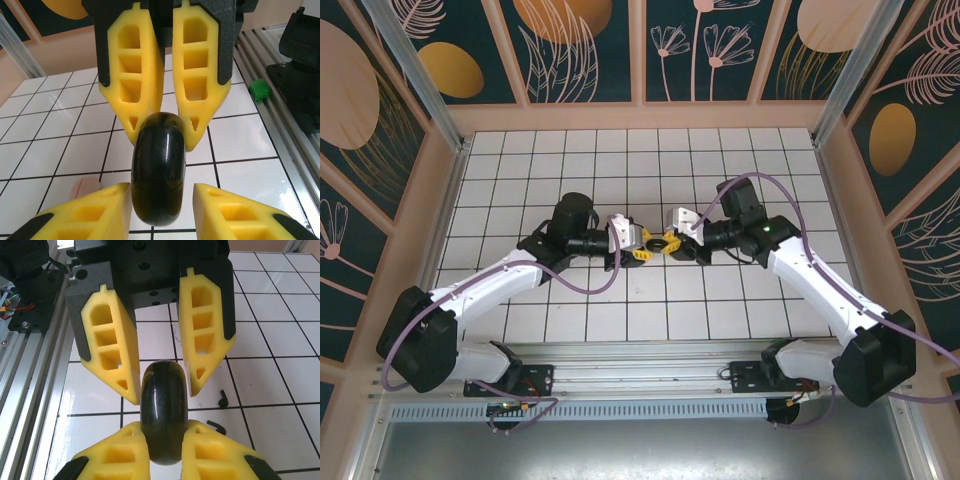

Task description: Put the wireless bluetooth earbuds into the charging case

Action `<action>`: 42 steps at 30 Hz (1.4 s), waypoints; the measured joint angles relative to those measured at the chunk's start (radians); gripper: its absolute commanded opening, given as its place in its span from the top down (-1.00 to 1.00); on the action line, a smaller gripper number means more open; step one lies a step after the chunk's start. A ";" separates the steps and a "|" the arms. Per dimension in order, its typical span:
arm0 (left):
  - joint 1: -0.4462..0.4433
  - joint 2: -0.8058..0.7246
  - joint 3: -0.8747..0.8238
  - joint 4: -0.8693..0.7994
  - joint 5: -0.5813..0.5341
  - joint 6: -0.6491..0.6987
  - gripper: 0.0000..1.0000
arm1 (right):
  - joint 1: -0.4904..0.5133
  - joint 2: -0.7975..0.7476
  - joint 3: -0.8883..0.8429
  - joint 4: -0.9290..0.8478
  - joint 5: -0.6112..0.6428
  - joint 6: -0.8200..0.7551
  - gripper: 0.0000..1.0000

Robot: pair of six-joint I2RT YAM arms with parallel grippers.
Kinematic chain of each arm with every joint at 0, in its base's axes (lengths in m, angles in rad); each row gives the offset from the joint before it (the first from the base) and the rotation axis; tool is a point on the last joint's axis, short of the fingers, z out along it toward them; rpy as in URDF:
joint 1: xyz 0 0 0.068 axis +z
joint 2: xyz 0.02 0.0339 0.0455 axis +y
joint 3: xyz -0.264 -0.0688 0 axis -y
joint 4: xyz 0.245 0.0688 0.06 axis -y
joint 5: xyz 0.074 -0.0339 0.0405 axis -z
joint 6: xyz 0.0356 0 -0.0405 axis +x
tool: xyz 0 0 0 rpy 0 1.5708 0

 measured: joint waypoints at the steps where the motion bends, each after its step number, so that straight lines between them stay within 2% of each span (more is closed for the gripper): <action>1: 0.000 0.000 0.001 -0.004 0.000 0.003 0.35 | 0.003 0.003 0.003 0.000 0.000 -0.001 0.79; 9: 0.002 0.000 0.009 -0.040 -0.002 0.019 0.65 | 0.012 0.021 0.010 -0.008 -0.001 -0.016 0.79; 10: 0.002 0.000 0.009 -0.044 -0.004 0.021 0.65 | 0.012 0.023 0.010 -0.010 -0.001 -0.016 0.75; 12: 0.002 0.000 0.009 -0.051 -0.005 0.023 0.66 | 0.015 0.025 0.010 -0.010 0.000 -0.011 0.47; 14: 0.002 0.000 0.010 -0.050 -0.004 0.026 0.67 | 0.016 0.025 0.010 -0.007 0.003 0.005 0.35; 19: 0.005 0.000 0.011 -0.045 -0.005 0.029 0.69 | 0.007 0.012 -0.015 0.068 0.005 0.074 0.24; 26: 0.003 0.000 0.006 -0.021 0.008 0.020 0.71 | -0.069 -0.028 -0.052 0.200 -0.051 0.165 0.21; 34: 0.005 0.000 -0.049 0.105 0.026 -0.059 0.72 | -0.092 -0.037 -0.077 0.255 -0.098 0.214 0.20; 42: 0.071 0.006 -0.172 0.367 0.076 -0.259 0.73 | -0.131 -0.075 -0.084 0.312 -0.130 0.307 0.19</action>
